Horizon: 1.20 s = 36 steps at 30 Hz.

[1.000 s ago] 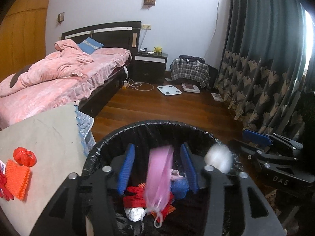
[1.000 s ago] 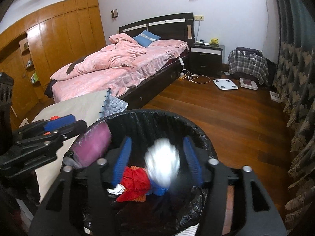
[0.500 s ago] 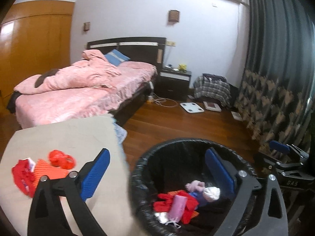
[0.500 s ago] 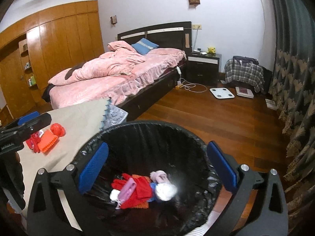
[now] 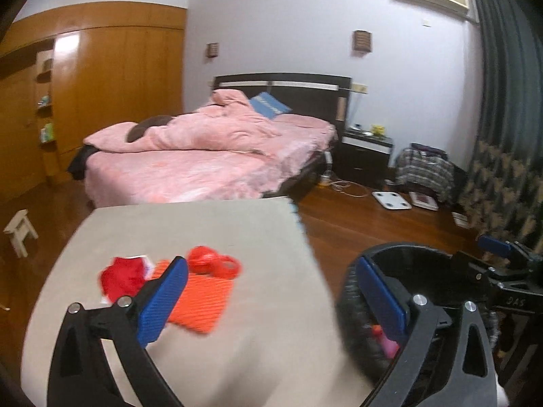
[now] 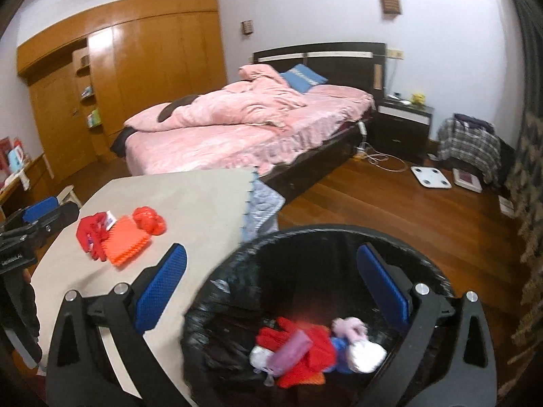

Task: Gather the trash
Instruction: 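Move both open grippers back over the table items, then grasp the red glove with the left gripper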

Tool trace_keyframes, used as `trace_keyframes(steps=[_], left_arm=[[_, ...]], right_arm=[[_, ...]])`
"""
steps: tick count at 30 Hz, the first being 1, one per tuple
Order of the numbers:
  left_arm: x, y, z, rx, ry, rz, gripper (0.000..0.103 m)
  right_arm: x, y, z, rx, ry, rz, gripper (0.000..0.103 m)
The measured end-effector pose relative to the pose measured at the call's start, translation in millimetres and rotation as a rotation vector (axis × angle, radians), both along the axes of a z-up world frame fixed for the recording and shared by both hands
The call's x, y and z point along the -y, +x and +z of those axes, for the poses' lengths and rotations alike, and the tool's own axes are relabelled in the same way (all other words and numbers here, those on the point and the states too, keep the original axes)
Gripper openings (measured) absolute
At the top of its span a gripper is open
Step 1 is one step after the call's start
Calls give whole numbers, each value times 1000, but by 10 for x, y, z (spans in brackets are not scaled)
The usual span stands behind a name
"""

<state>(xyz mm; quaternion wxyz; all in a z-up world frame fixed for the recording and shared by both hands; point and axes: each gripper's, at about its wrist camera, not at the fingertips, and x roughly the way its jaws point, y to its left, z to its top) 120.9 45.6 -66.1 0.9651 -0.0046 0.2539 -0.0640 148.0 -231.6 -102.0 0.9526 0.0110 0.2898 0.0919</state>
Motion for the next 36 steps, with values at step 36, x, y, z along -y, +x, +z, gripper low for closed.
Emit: trace_keyframes(steps=[36], left_arm=[[-1688,945,-1060,-198,3,282,77]], right_arm=[[-2068,1211,-736,-118,-30,218,98]])
